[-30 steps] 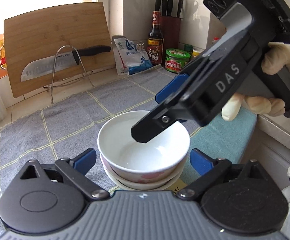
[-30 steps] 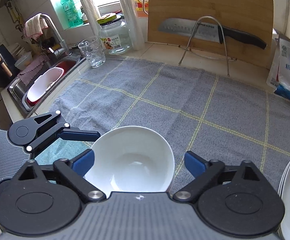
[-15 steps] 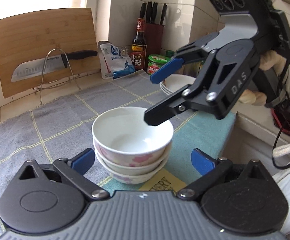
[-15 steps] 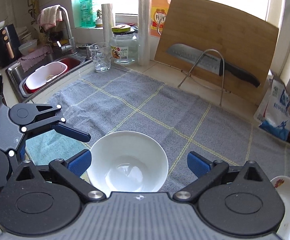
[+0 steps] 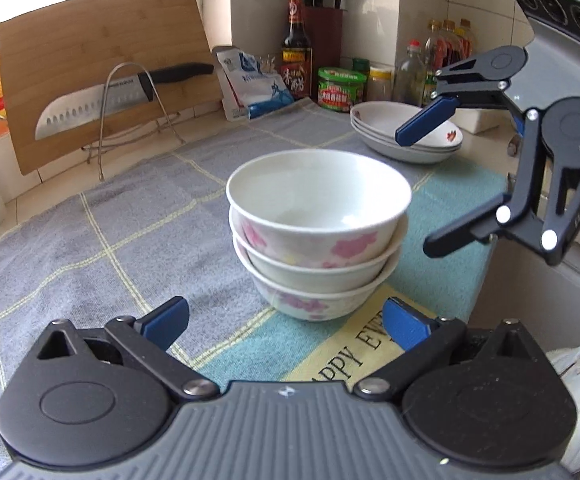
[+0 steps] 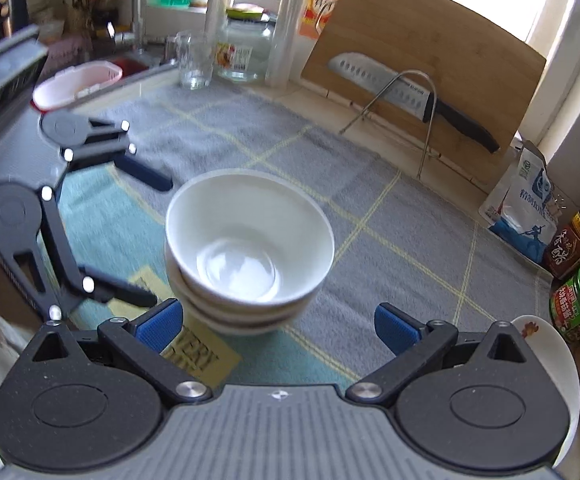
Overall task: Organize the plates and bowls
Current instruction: 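Close the left gripper on one side of the bowl stack while the right gripper grasps the opposite side, then carry the bowl stack with both grippers over the white plate stack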
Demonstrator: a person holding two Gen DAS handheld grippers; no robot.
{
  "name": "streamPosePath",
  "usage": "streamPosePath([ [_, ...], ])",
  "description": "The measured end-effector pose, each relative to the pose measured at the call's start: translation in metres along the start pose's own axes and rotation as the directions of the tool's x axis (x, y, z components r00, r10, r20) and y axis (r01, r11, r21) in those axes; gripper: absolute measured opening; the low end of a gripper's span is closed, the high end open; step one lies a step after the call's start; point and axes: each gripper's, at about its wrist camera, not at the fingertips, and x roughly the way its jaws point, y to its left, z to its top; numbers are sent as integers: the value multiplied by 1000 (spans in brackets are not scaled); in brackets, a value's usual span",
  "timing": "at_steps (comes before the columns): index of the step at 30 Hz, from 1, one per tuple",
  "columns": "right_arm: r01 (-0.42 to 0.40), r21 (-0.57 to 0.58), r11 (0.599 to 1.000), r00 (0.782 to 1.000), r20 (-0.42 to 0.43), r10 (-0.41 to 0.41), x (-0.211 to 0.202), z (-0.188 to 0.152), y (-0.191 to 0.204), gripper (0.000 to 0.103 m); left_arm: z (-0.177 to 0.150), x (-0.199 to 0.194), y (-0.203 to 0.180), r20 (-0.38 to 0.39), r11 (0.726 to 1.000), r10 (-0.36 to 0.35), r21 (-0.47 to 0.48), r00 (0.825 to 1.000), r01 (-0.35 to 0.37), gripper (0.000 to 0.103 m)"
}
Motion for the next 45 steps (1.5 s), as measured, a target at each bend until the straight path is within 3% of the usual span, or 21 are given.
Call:
streamPosePath([
  [7, -99, -18, 995, 991, -95, 97, 47, -15, -3, 103, -4, 23, 0, -84, 1000, -6, 10, 996, 6, 102],
  [15, -217, 4, 976, 971, -96, 217, 71, -22, -18, 103, 3, 42, 1, -174, 999, -31, 34, 984, 38, 102],
  [23, -250, -57, 967, 967, -67, 246, 68, -15, -22, 103, 15, 46, 11, -189, 993, -88, 64, 978, 102, 98],
  [31, -301, -173, 938, 953, -58, 296, 53, 1, -19, 101, 34, 43, 18, -197, 963, -173, 172, 965, 208, 96],
  [45, -332, -180, 926, 943, -95, 320, 55, 8, -24, 90, 46, 49, 16, -233, 906, -251, 285, 939, 313, 89],
])
